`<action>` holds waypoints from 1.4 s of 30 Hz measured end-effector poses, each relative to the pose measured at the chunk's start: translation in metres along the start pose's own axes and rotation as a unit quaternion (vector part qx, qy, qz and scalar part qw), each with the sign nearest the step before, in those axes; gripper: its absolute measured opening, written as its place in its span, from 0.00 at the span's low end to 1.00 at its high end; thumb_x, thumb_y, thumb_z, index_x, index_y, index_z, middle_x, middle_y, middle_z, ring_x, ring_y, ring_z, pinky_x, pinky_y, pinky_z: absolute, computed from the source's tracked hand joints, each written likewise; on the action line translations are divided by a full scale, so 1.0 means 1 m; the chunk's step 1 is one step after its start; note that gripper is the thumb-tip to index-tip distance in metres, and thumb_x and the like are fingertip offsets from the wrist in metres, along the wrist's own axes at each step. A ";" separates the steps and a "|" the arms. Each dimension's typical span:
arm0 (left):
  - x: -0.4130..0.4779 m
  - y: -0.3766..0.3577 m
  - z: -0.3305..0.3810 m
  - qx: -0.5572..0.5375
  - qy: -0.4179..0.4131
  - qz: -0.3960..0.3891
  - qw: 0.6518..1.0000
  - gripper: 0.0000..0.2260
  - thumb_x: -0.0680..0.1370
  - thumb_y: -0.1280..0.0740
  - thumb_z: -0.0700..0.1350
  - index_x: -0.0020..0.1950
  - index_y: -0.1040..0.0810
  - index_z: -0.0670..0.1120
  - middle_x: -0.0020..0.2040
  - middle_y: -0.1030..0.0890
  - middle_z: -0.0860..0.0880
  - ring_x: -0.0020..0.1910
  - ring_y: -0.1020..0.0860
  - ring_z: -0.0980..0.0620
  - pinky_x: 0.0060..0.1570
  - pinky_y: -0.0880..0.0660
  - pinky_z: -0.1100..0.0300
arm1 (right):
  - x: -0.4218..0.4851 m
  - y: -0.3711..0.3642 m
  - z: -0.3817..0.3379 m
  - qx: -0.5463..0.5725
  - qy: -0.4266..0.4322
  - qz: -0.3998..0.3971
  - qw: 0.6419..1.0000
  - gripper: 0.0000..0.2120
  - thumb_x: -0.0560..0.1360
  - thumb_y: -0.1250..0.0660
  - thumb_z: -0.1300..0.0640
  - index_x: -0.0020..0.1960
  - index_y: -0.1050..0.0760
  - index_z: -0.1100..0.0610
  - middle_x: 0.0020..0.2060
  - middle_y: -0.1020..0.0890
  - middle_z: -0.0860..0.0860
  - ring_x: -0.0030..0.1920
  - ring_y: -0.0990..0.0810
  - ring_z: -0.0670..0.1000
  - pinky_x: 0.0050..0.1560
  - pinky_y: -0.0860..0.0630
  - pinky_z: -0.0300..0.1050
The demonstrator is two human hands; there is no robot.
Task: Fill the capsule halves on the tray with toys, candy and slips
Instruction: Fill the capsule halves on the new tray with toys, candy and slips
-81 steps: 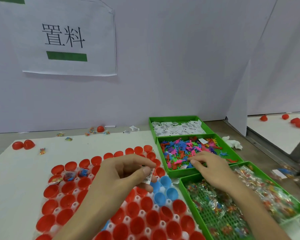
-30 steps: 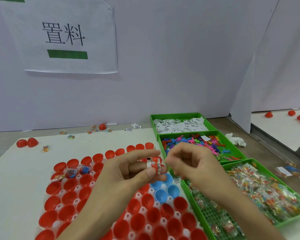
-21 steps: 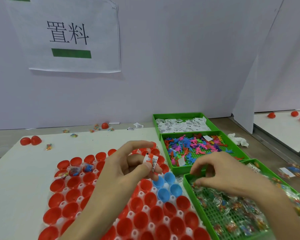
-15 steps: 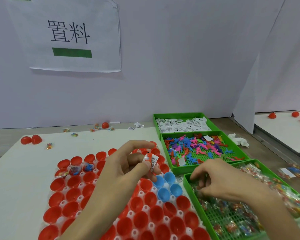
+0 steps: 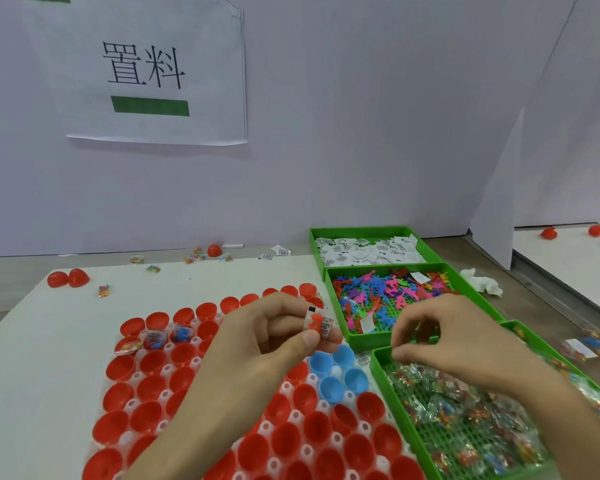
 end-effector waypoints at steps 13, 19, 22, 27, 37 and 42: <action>-0.004 -0.011 -0.006 0.068 0.020 -0.051 0.996 0.19 0.78 0.33 0.37 0.63 0.30 0.56 0.42 0.14 0.49 0.45 0.15 0.53 0.51 0.23 0.67 | -0.012 -0.016 -0.055 0.321 0.147 0.136 0.926 0.17 0.73 0.25 0.65 0.53 0.16 0.44 0.40 0.13 0.49 0.39 0.14 0.49 0.41 0.19 0.40; -0.003 -0.009 -0.008 0.093 0.017 -0.039 0.995 0.28 0.77 0.32 0.42 0.70 0.40 0.61 0.43 0.14 0.52 0.46 0.15 0.55 0.57 0.24 0.65 | -0.013 -0.023 -0.061 0.311 0.132 0.135 0.931 0.13 0.72 0.24 0.63 0.49 0.15 0.45 0.38 0.13 0.47 0.39 0.14 0.49 0.40 0.19 0.41; -0.002 -0.006 -0.010 0.089 0.025 -0.035 0.995 0.29 0.77 0.32 0.40 0.72 0.41 0.60 0.43 0.14 0.52 0.46 0.15 0.55 0.53 0.23 0.67 | -0.013 -0.025 -0.063 0.329 0.136 0.105 0.929 0.13 0.74 0.26 0.64 0.49 0.15 0.46 0.40 0.13 0.49 0.39 0.14 0.52 0.39 0.19 0.41; 0.000 -0.004 -0.013 0.106 0.023 -0.036 0.993 0.31 0.78 0.31 0.42 0.74 0.43 0.59 0.43 0.14 0.53 0.45 0.15 0.56 0.51 0.22 0.67 | -0.015 -0.030 -0.066 0.312 0.135 0.105 0.934 0.12 0.69 0.21 0.55 0.50 0.15 0.44 0.40 0.14 0.47 0.42 0.14 0.48 0.43 0.18 0.40; 0.001 -0.002 -0.009 0.146 -0.011 -0.011 0.989 0.09 0.74 0.31 0.51 0.54 0.21 0.53 0.38 0.14 0.55 0.40 0.15 0.57 0.45 0.21 0.66 | -0.012 -0.031 -0.065 0.363 0.135 0.110 0.916 0.12 0.71 0.24 0.65 0.47 0.15 0.49 0.37 0.13 0.53 0.38 0.13 0.52 0.41 0.17 0.43; 0.002 0.002 -0.003 0.112 -0.024 0.014 0.993 0.02 0.73 0.27 0.45 0.44 0.16 0.48 0.38 0.14 0.52 0.39 0.15 0.56 0.42 0.21 0.68 | -0.014 -0.032 -0.067 0.408 0.139 0.124 0.894 0.08 0.68 0.23 0.58 0.47 0.15 0.51 0.38 0.13 0.54 0.40 0.13 0.54 0.43 0.17 0.44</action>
Point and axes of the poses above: each hand's wrist, its own x-axis towards the middle knuckle, its own y-axis out of the back of the hand, z = x × y, the point moved 4 cm from there along x, towards the middle knuckle
